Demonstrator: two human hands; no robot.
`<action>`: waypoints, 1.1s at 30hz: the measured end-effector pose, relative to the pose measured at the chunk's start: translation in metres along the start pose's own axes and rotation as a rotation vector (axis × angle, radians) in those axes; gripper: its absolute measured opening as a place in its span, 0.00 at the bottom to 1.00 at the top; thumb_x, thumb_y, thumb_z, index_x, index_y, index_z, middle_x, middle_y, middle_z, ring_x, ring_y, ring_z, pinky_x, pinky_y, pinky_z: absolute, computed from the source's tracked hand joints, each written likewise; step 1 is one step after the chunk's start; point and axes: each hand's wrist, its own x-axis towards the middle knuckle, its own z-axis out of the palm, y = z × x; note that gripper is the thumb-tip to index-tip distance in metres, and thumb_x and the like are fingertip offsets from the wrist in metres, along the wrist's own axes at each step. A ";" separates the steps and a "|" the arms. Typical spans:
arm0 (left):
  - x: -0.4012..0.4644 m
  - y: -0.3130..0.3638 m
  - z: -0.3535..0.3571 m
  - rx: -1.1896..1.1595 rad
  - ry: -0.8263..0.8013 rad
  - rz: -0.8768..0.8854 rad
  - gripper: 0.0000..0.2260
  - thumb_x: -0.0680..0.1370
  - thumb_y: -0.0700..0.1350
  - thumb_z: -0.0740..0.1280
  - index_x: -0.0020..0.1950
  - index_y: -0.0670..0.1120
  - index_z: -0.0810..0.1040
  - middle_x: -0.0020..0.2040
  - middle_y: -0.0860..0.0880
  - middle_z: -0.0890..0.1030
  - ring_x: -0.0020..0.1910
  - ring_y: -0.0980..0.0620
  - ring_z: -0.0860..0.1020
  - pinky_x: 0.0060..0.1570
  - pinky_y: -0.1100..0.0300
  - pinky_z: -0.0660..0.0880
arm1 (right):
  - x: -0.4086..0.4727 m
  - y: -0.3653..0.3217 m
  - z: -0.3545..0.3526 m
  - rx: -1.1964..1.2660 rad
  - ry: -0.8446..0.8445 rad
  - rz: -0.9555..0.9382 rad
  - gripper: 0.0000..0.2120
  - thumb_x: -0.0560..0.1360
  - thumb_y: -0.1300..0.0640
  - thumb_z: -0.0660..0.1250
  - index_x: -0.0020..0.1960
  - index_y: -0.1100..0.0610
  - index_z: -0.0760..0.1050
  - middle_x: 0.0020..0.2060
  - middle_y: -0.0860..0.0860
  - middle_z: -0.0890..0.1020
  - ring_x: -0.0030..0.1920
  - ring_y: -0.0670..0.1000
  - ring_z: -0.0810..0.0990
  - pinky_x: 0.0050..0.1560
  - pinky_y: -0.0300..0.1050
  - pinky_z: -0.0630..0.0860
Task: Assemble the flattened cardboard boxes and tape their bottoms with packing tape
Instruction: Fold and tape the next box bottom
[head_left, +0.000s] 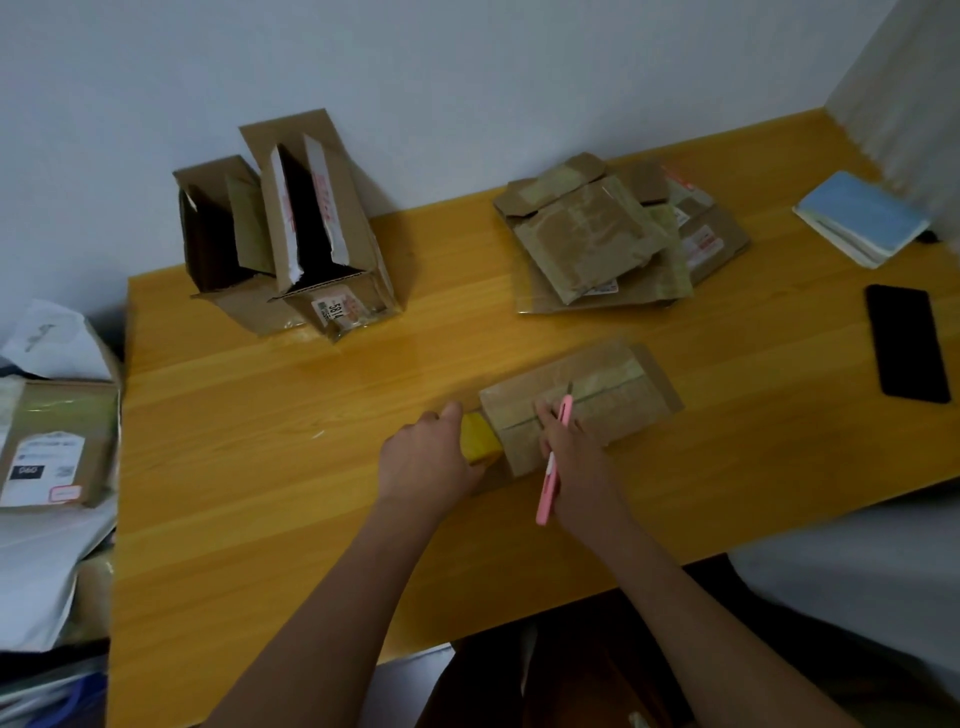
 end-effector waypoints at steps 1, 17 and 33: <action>0.000 0.000 0.000 0.002 0.004 -0.002 0.24 0.74 0.61 0.69 0.63 0.49 0.67 0.54 0.47 0.77 0.50 0.43 0.78 0.38 0.53 0.72 | 0.000 -0.001 0.001 0.013 0.020 0.000 0.40 0.74 0.69 0.67 0.79 0.55 0.52 0.65 0.59 0.73 0.63 0.61 0.73 0.58 0.54 0.73; 0.007 -0.003 -0.002 -0.073 -0.040 0.068 0.28 0.70 0.65 0.68 0.61 0.48 0.69 0.55 0.48 0.77 0.53 0.44 0.78 0.42 0.54 0.72 | 0.002 -0.018 0.013 0.180 -0.098 -0.204 0.26 0.67 0.73 0.66 0.56 0.51 0.61 0.69 0.56 0.72 0.73 0.58 0.65 0.69 0.58 0.67; -0.004 -0.047 -0.006 -0.120 -0.181 0.099 0.22 0.78 0.65 0.57 0.69 0.58 0.68 0.58 0.45 0.80 0.52 0.44 0.78 0.45 0.51 0.77 | 0.010 -0.019 0.004 0.356 -0.205 -0.129 0.09 0.81 0.57 0.55 0.55 0.55 0.73 0.70 0.47 0.71 0.64 0.31 0.68 0.66 0.46 0.69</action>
